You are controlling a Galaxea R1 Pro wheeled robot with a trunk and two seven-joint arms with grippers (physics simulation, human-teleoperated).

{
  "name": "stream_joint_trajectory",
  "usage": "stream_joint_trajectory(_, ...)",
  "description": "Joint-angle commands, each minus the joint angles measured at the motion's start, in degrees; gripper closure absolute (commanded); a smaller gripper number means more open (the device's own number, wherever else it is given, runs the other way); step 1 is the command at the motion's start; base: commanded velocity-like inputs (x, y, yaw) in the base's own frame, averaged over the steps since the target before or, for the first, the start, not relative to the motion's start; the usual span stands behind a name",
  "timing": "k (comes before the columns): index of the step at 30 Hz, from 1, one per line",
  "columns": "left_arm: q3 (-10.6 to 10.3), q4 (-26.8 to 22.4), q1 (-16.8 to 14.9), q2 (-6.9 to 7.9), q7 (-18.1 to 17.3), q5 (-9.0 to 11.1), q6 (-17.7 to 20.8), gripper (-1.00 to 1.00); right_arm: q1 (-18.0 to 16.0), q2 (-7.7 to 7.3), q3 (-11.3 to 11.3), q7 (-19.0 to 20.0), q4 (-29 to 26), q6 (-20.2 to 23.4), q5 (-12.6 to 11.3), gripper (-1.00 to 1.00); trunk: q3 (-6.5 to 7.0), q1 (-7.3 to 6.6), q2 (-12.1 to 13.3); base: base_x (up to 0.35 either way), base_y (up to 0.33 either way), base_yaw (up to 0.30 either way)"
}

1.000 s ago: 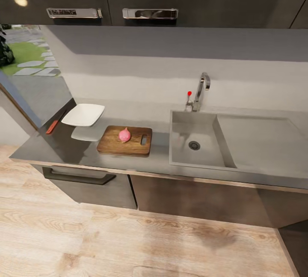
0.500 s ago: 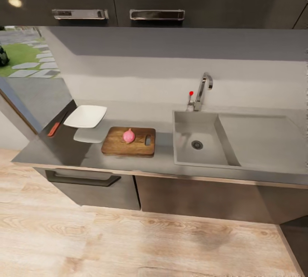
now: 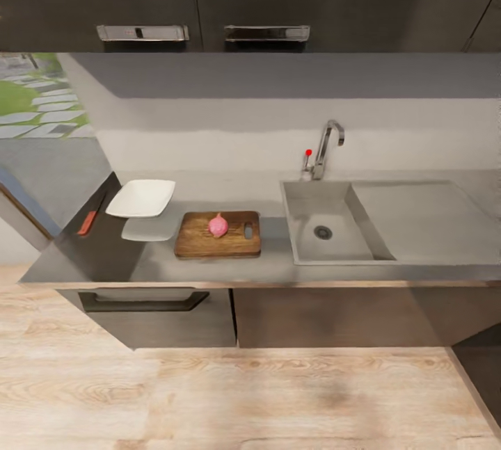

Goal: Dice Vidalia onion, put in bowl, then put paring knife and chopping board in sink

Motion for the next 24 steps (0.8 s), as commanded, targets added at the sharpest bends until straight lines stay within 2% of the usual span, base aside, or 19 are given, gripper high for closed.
stream_joint_trajectory(1, -0.24, -0.04, -0.01, 0.08, 0.40, 0.28, -0.21, -1.00, 0.01, -0.08, 0.33, -0.36, -0.08, -0.13, -0.55, -1.00, 0.00, 0.03, -0.10, -0.089, 0.299, -0.160)
stream_joint_trajectory(10, -0.24, -0.05, -0.01, 0.08, 0.40, 0.28, -0.21, -1.00, 0.01, -0.02, 0.34, -0.36, -0.08, -0.13, -0.56, -1.00, 0.53, 0.03, -0.10, -0.101, 0.299, -0.117)
stream_joint_trajectory(18, -0.24, -0.01, -0.01, 0.08, 0.37, 0.28, -0.21, -1.00, 0.01, 0.18, 0.41, -0.36, -0.03, -0.13, -0.49, -1.00, 1.13, 0.03, -0.10, -0.105, 0.299, -0.005)
stream_joint_trajectory(24, -0.24, -0.05, -0.01, 0.08, 0.36, 0.28, -0.21, -1.00, 0.01, 0.25, 0.42, -0.36, 0.00, -0.13, -0.47, -1.00, 1.65, 0.03, -0.10, -0.105, 0.299, 0.091)
